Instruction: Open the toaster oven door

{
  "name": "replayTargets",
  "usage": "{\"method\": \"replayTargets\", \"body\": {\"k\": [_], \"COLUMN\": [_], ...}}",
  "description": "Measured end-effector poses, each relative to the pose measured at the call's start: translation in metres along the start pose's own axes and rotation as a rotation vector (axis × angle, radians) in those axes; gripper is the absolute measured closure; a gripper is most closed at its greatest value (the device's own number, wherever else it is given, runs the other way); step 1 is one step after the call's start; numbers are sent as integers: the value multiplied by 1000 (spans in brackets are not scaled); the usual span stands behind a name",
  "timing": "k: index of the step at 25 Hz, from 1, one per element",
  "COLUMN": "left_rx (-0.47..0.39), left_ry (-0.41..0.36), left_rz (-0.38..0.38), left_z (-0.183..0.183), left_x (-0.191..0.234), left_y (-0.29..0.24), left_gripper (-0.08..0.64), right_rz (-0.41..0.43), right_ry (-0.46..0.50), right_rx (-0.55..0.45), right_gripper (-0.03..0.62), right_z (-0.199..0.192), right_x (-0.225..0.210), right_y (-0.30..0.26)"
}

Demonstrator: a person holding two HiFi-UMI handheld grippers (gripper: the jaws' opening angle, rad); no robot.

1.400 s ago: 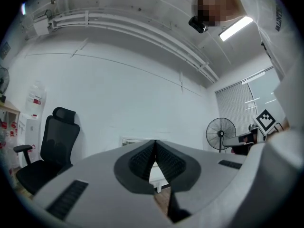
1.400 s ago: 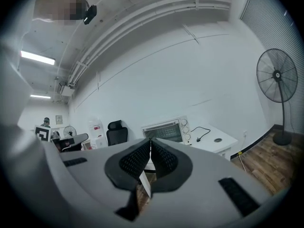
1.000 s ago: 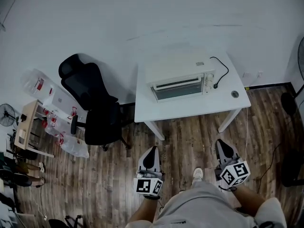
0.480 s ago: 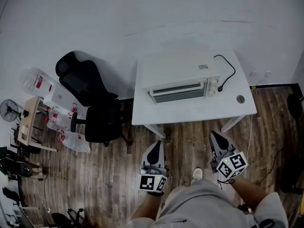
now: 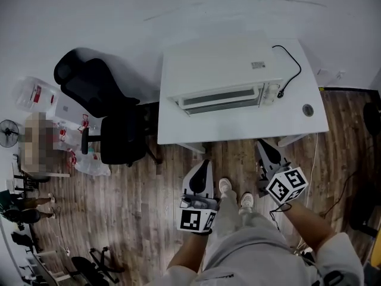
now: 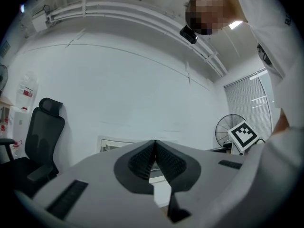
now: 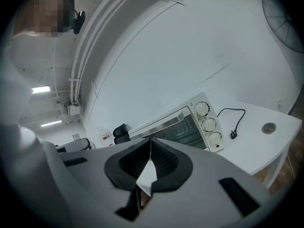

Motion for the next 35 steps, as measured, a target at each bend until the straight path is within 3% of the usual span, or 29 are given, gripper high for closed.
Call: {"method": "replayTargets", "body": {"k": [5, 10, 22, 25, 35], "left_rx": [-12, 8, 45, 48, 46], "left_ry": [26, 52, 84, 92, 108], "left_rz": [-32, -45, -73, -80, -97], "left_z": [-12, -24, -51, -54, -62], "left_x": [7, 22, 45, 47, 50], "left_y": [-30, -53, -80, -84, -93], "left_gripper": [552, 552, 552, 552, 552], "right_rz": [-21, 21, 90, 107, 127], "right_ry": [-87, -203, -470, -519, -598], "right_rx": [-18, -48, -220, -246, -319], "right_gripper": [574, 574, 571, 477, 442], "right_z": [-9, -14, -8, -9, -6], "right_x": [-17, -23, -50, -53, -59], "right_y": [-33, -64, -118, -124, -145]}}
Point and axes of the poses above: the fingertips, and each gripper's own axes: y backward along the fingers, x to its left, z out of its top, the point moved 7 cm from there along y, backward along the fingers, and after that the axes turned 6 degrees about z, right-handed, at the moved point
